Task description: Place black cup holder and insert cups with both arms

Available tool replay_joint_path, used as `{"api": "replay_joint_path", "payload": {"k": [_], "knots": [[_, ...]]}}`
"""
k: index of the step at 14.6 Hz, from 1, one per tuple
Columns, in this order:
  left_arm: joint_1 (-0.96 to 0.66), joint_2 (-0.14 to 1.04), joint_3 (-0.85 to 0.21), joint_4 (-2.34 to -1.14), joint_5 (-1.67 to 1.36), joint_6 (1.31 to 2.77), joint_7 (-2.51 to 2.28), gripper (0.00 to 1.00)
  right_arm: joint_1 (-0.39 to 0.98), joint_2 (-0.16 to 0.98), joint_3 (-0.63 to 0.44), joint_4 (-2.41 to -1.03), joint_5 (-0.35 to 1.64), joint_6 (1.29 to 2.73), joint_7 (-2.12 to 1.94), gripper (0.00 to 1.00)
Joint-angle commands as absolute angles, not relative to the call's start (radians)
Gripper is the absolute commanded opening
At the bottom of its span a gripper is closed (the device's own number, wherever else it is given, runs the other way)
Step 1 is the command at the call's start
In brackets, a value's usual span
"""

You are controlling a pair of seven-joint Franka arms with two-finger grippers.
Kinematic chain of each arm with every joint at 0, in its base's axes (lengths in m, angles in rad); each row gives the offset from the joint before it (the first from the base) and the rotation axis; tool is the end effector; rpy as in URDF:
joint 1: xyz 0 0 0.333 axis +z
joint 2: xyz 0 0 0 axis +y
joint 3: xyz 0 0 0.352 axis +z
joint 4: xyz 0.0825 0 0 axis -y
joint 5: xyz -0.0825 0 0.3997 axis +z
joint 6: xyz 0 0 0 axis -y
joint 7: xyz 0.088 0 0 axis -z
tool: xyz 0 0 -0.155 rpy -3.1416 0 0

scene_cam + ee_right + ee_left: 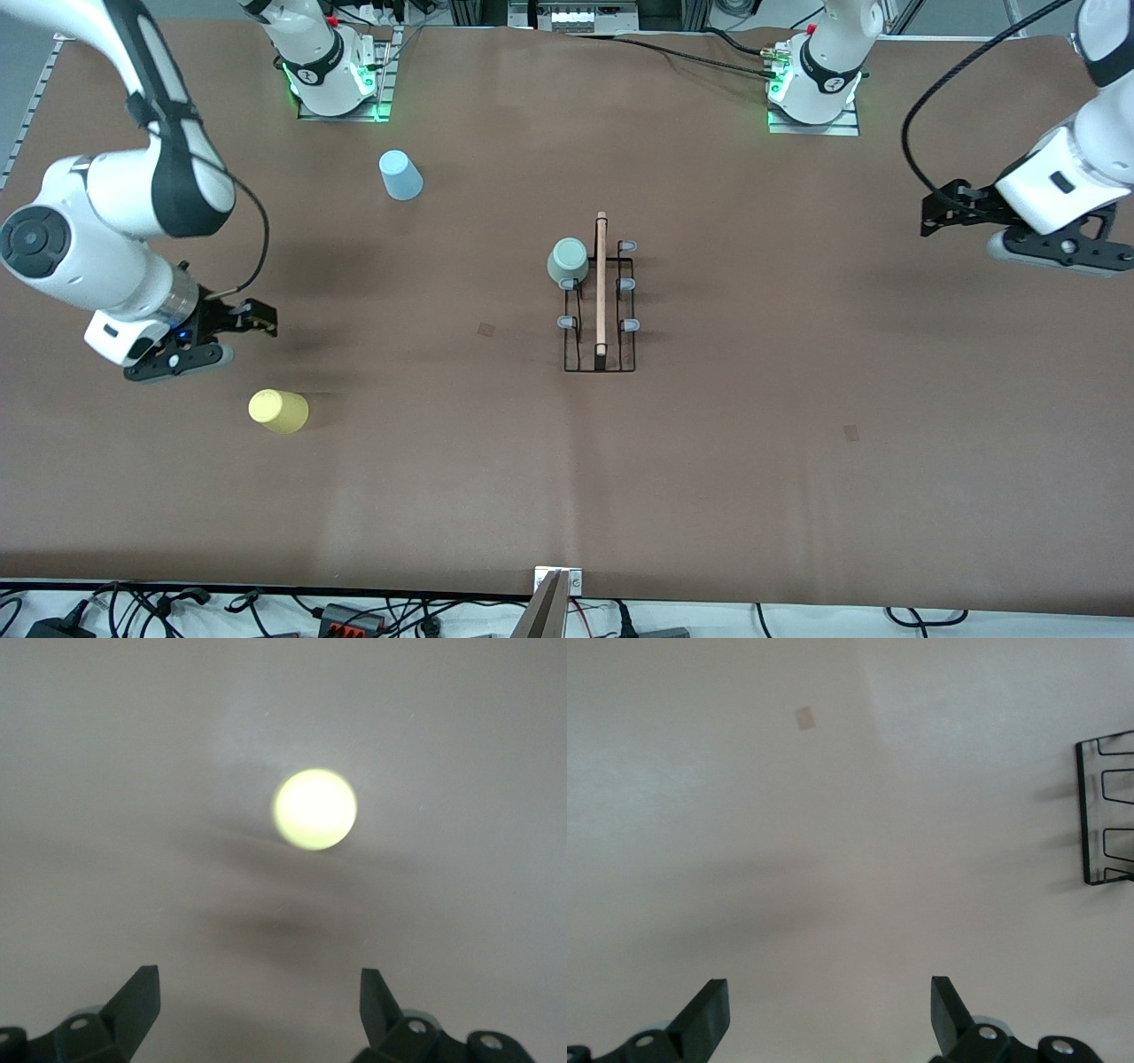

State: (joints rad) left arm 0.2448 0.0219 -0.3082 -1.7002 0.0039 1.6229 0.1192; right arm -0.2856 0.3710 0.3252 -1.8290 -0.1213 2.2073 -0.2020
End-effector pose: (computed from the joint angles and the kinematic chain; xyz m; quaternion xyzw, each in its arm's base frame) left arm 0.5687 -0.0341 0.5420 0.9946 -0.0914 -0.0490 0.0028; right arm 0.6660 0.0053 0.3196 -0.9894 -0.1445 -0.0153 0.0074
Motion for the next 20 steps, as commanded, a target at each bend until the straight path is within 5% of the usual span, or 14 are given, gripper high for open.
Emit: {"api": "replay_joint_path", "payload": {"k": [1,16,20], "knots": [[0.236,0.08,-0.322,-1.654,0.028,1.624,0.104,1.0,-0.293,0.426,0.311,-1.825,-0.127,2.311,-0.311,1.0],[0.215,0.088,-0.308,-1.551,0.038,1.531,0.103,1.0,-0.281,0.597,0.304,-1.775,-0.15,2.568,-0.318,1.0],[-0.016,0.084,-0.069,-1.557,0.037,1.537,0.103,1.0,-0.281,0.627,0.302,-1.775,-0.153,2.618,-0.321,1.0]]}}
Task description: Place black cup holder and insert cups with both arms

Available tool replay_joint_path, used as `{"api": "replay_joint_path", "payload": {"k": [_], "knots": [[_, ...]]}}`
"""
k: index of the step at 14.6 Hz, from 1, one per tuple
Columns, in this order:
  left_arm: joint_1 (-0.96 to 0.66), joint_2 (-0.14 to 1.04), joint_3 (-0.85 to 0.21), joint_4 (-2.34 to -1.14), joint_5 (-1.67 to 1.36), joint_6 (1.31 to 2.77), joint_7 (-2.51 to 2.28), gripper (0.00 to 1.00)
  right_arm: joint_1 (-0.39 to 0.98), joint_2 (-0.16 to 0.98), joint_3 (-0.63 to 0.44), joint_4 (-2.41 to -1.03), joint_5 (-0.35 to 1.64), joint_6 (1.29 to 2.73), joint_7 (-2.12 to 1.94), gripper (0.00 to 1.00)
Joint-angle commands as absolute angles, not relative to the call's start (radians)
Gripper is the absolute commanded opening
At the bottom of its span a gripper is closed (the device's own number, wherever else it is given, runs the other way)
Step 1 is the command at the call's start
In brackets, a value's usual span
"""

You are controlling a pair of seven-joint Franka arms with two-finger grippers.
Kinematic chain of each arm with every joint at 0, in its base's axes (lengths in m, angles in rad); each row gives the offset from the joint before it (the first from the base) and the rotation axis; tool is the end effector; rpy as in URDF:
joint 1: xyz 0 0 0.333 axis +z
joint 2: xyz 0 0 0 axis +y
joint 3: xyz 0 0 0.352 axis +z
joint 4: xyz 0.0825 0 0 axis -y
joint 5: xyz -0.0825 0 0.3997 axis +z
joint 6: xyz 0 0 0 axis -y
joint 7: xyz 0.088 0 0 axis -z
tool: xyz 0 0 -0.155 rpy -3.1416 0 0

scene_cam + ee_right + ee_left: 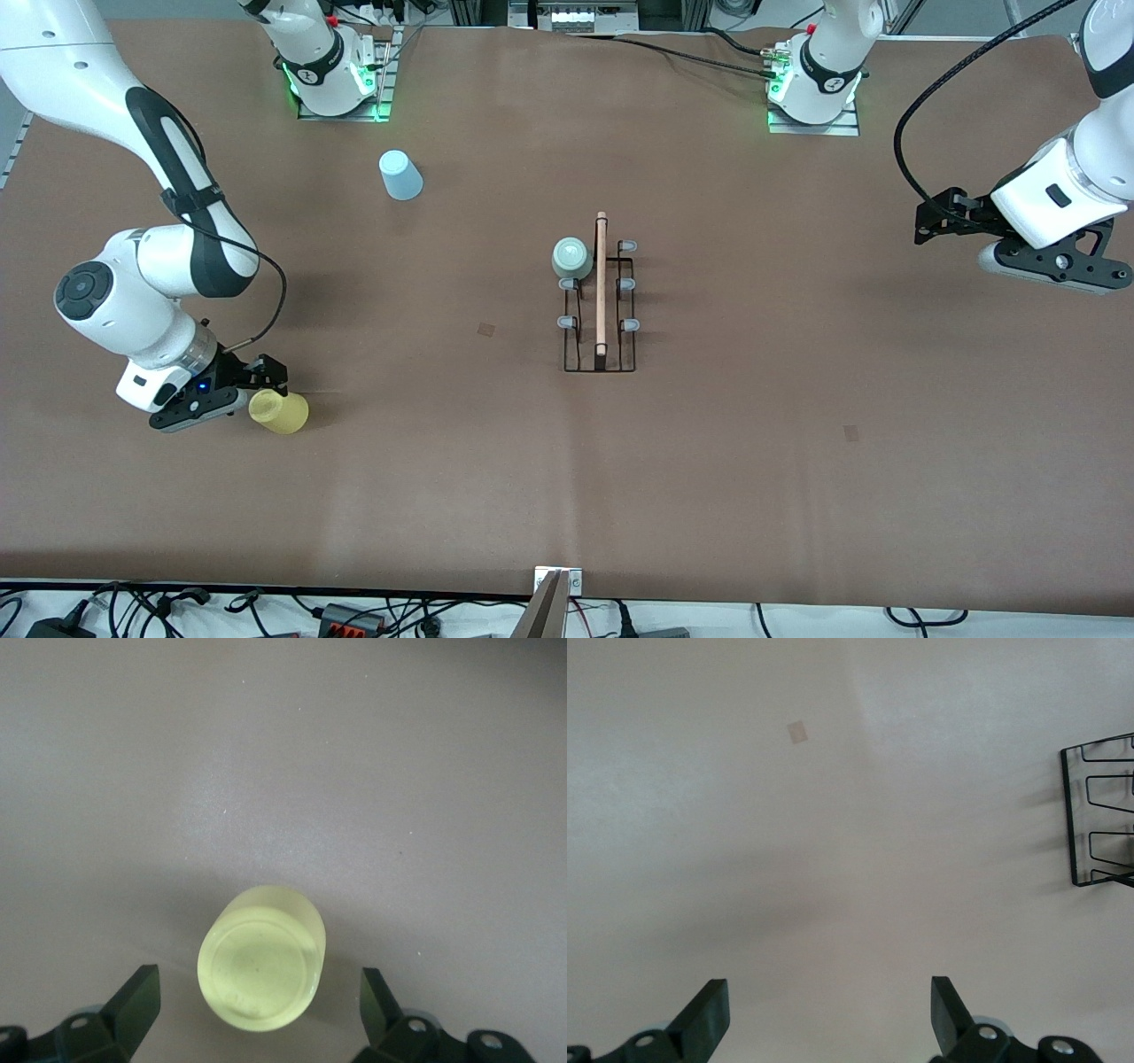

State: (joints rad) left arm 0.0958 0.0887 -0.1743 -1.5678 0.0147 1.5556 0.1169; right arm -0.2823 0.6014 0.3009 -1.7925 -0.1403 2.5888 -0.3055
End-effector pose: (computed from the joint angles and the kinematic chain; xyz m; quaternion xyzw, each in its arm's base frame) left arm 0.5890 -0.0401 0.5620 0.9940 -0.0977 -0.0497 0.0013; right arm 0.7186 -0.0048 0.2213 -0.9763 -0.1810 -0.1171 0.0212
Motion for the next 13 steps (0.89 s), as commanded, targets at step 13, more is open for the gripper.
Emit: {"api": "replay_joint_path", "payload": {"k": [13], "knots": [[-0.012,0.028,-0.055,-1.654,0.037,1.612,0.104,1.0,-0.279,0.669,0.296,-1.775,-0.163,2.658,-0.322,0.77]]}}
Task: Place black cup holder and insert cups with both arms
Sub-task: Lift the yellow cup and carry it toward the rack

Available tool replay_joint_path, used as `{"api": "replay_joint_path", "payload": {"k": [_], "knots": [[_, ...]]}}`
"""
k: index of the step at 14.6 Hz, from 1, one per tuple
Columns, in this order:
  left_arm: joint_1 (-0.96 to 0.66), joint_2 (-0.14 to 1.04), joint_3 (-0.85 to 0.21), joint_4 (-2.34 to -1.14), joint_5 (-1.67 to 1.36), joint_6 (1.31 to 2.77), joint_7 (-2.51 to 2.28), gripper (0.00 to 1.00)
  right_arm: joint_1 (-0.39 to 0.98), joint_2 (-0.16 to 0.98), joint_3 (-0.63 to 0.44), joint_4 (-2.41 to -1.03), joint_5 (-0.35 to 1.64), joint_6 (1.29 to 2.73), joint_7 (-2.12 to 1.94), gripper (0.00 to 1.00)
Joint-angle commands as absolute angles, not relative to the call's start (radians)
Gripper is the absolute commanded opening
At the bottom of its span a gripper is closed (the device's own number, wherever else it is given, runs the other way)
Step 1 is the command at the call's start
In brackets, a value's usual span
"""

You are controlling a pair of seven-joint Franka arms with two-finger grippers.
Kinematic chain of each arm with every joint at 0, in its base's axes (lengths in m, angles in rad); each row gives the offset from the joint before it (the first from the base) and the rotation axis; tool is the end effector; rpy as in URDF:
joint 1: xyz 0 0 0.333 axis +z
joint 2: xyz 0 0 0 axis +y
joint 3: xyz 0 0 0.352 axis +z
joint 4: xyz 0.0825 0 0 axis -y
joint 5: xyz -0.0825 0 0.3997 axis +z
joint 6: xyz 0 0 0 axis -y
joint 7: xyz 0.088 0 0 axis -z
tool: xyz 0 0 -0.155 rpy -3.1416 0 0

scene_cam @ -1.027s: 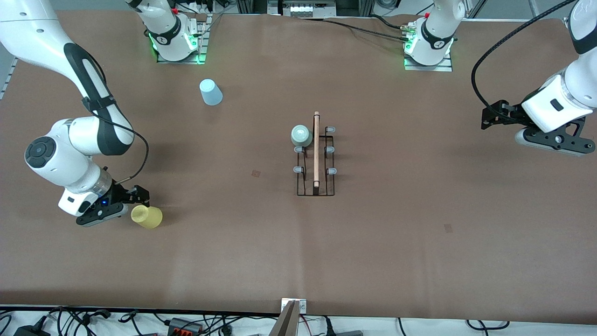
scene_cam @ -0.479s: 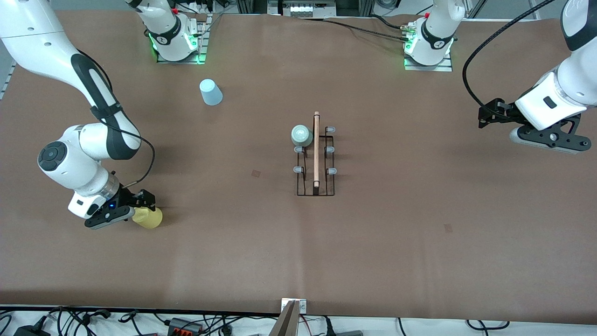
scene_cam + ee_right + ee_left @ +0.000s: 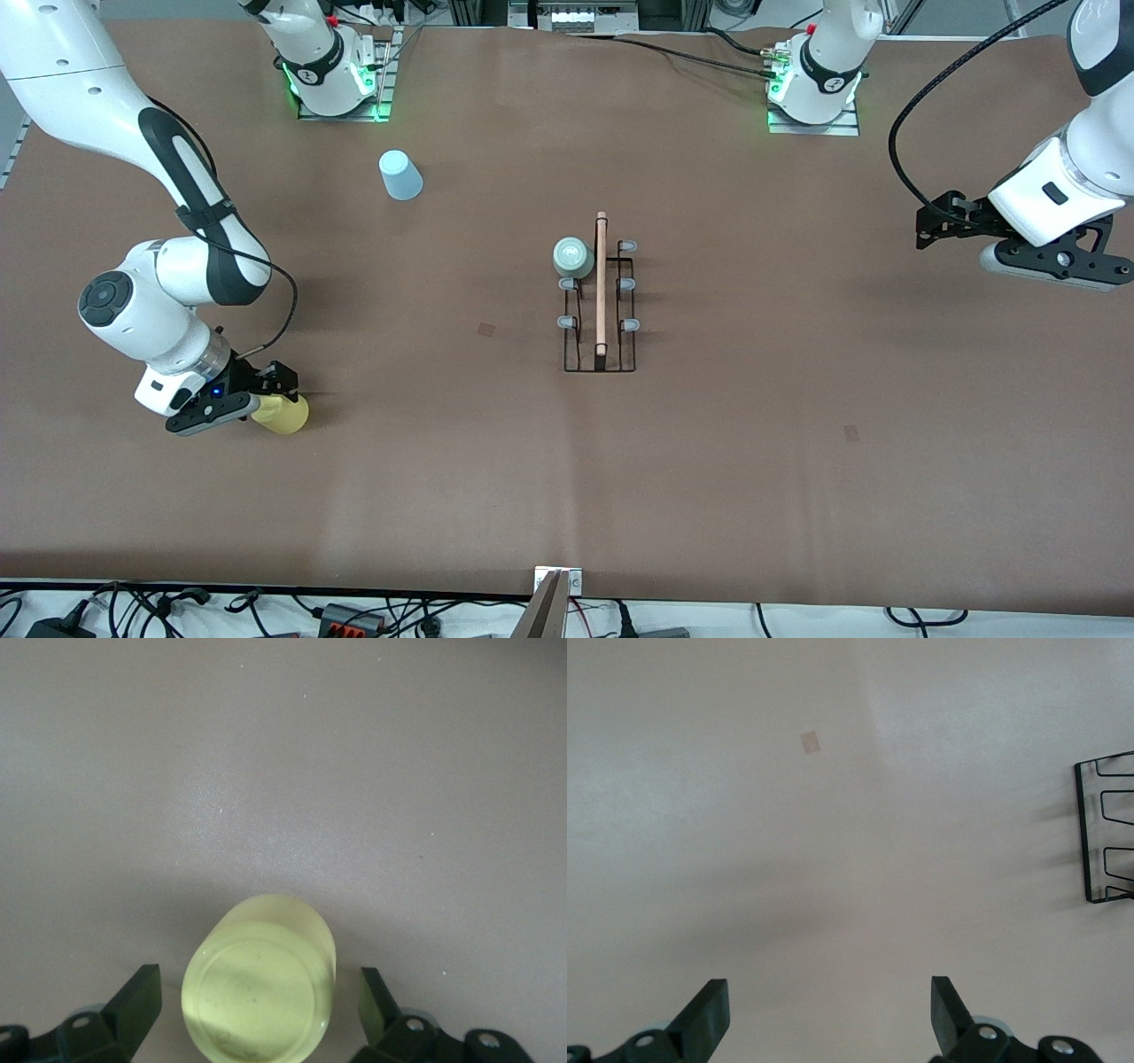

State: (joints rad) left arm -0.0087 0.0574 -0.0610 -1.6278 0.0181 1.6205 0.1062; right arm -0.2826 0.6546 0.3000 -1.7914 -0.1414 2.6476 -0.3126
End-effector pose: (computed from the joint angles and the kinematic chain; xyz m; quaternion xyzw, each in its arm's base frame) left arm 0.5857 -0.0373 0.5557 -0.9955 0.0885 0.0324 0.0067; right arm 0.7203 -0.0038 0.1920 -0.9754 -0.1810 -0.1230 0.0282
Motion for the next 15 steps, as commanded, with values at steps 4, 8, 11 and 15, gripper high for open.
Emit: {"api": "replay_joint_path", "payload": {"k": [4,8,11,15], "knots": [[-0.012,0.037,-0.057,-1.637,0.037,1.615,0.101,1.0,-0.279,0.667,0.296,-1.772,-0.179,2.658,-0.322,0.32],[-0.012,0.038,-0.057,-1.635,0.037,1.609,0.101,1.0,-0.276,0.64,0.298,-1.759,-0.179,2.649,-0.319,0.2],[-0.012,0.038,-0.057,-1.635,0.037,1.609,0.103,1.0,-0.23,0.536,0.298,-1.77,-0.167,2.521,-0.24,0.18],[-0.012,0.038,-0.057,-1.635,0.035,1.609,0.101,1.0,-0.146,0.413,0.301,-1.773,-0.166,2.34,0.001,0.17]]}}
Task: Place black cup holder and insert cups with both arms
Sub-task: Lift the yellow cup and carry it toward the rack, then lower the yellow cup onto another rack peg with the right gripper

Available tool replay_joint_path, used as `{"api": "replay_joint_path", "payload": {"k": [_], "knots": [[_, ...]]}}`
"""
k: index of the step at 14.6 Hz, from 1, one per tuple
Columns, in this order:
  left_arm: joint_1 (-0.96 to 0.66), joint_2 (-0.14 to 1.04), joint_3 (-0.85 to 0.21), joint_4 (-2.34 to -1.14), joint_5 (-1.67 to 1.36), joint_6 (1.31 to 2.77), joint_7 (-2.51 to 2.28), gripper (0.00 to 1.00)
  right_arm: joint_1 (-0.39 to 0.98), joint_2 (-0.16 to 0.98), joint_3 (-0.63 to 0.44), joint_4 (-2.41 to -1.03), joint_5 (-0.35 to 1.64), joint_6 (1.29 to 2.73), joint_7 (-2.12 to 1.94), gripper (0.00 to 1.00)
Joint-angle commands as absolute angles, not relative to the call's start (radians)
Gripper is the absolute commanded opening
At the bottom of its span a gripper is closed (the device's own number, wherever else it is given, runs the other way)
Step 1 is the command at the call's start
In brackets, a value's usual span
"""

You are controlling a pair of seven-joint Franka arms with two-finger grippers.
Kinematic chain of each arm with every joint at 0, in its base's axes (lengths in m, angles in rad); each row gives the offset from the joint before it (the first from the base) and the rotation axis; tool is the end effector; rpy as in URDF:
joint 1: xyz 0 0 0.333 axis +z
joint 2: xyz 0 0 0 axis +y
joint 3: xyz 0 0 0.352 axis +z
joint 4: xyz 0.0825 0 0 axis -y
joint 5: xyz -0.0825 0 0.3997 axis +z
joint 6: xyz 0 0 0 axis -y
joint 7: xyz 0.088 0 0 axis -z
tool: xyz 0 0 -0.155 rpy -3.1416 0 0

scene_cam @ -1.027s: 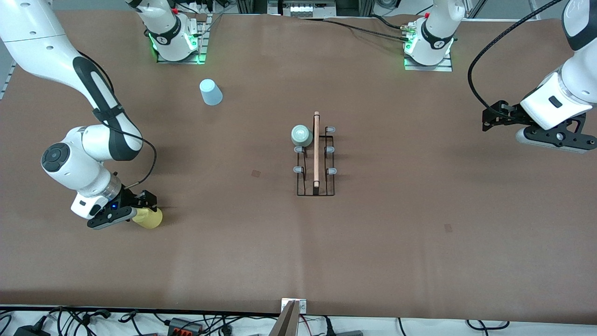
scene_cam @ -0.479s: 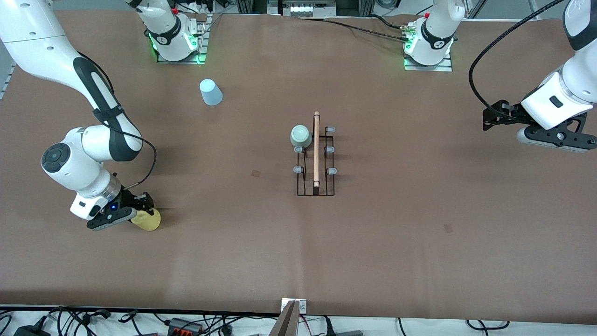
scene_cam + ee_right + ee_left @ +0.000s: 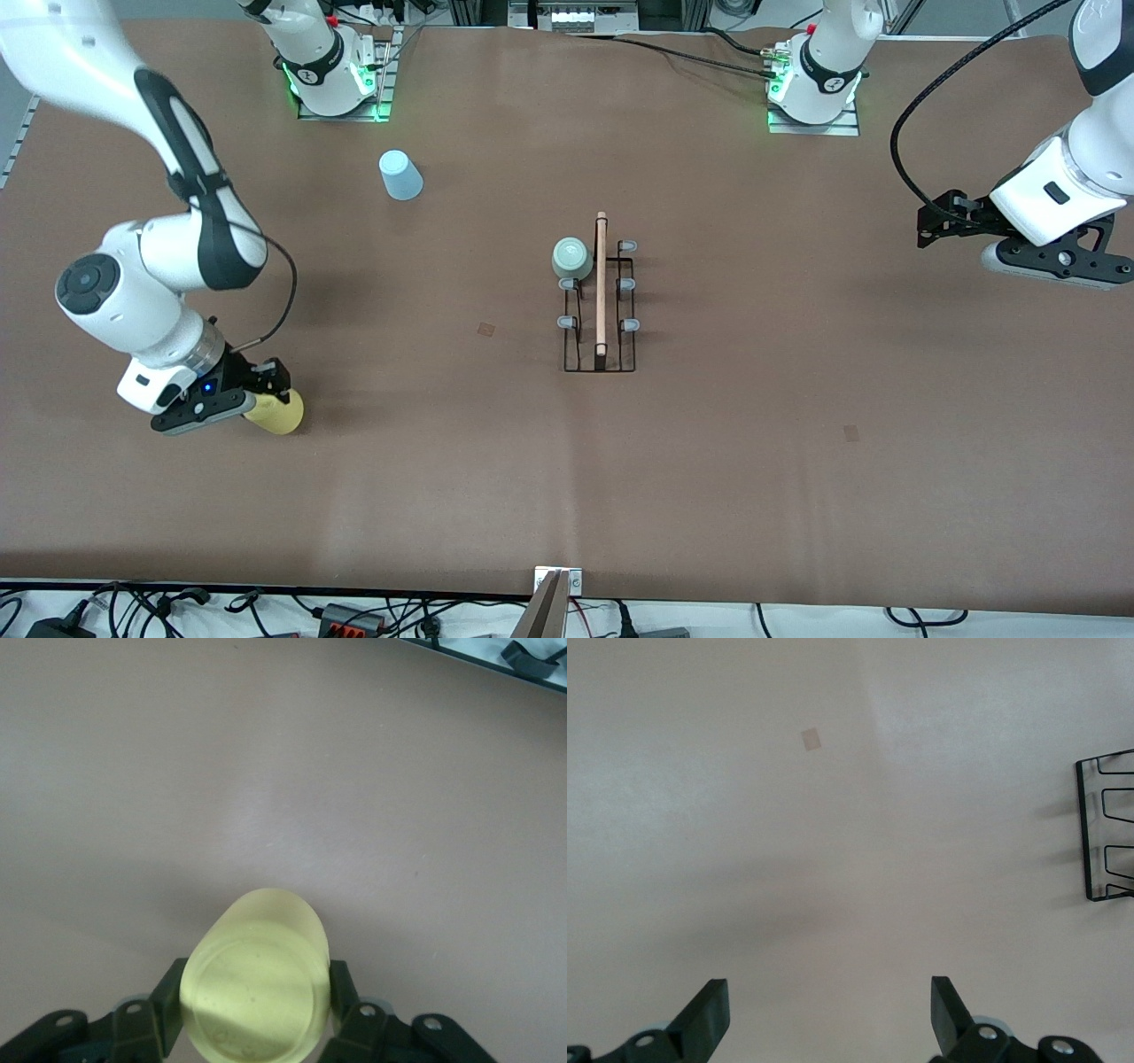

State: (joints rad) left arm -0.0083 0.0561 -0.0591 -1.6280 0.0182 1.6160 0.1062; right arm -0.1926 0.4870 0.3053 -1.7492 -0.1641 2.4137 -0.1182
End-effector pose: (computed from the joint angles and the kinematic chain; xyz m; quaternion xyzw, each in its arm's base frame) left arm 0.5847 -0.0359 0.5560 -0.9956 0.0874 0.0341 0.0068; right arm 0.7159 0.0552 0.3003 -0.9840 -0.1461 -0.1018 0.0078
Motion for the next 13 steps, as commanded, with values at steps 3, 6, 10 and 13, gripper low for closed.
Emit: {"api": "replay_joint_path", "payload": {"k": [3,6,10,13], "knots": [[-0.012,0.038,-0.057,-1.635,0.037,1.609,0.103,1.0,-0.036,0.364,0.304,-1.773,-0.161,2.267,0.26,0.17],[-0.011,0.038,-0.055,-1.635,0.037,1.608,0.103,1.0,0.102,0.36,0.304,-1.75,-0.098,2.253,0.527,0.16],[-0.011,0.038,-0.055,-1.635,0.035,1.609,0.103,1.0,0.297,0.389,0.267,-1.648,-0.107,2.244,0.811,0.16],[-0.011,0.04,-0.055,-1.635,0.037,1.609,0.103,1.0,0.388,0.439,0.262,-1.548,-0.12,2.197,0.952,0.16]]}}
